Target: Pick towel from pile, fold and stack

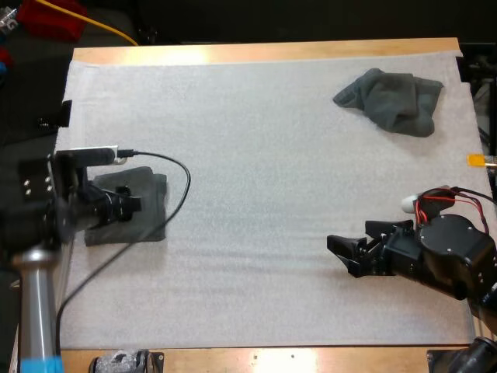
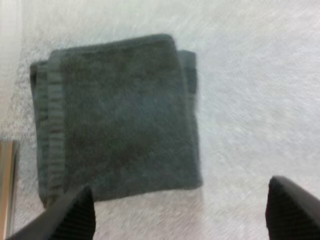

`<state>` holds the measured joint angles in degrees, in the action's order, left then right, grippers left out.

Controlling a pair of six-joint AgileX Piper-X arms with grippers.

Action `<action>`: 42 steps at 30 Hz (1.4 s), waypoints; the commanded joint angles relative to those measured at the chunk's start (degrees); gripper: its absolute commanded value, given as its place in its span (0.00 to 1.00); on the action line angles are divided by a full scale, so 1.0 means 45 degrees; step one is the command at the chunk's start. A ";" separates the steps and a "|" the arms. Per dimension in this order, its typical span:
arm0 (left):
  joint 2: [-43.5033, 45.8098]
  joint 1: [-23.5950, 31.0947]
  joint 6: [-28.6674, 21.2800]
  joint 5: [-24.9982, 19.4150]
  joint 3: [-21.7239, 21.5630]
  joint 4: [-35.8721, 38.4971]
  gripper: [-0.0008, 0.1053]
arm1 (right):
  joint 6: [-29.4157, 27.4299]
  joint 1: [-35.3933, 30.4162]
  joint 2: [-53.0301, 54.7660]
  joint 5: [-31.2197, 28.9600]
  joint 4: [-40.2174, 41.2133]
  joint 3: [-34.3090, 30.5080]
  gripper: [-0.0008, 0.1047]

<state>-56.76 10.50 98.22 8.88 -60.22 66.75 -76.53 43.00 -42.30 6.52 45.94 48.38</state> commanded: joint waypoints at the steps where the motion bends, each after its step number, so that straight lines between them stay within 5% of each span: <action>1: 0.0494 -0.0026 0.0122 0.0233 -0.0073 0.0062 0.64 | -0.0286 -0.0034 0.0059 -0.0084 0.0025 0.0108 0.75; 20: 0.3470 -0.0228 0.0196 0.1418 -0.0073 0.0556 0.64 | -0.0751 -0.0789 0.0059 -0.0693 0.0975 0.0108 0.75; 42: 0.4732 -0.0808 0.0148 0.1418 -0.0073 0.1580 0.64 | -0.4123 -0.8474 0.1130 0.0368 0.3061 0.0108 0.75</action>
<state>-36.04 7.16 98.63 14.87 -60.27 73.67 -93.79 5.64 -37.69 7.81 59.01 48.38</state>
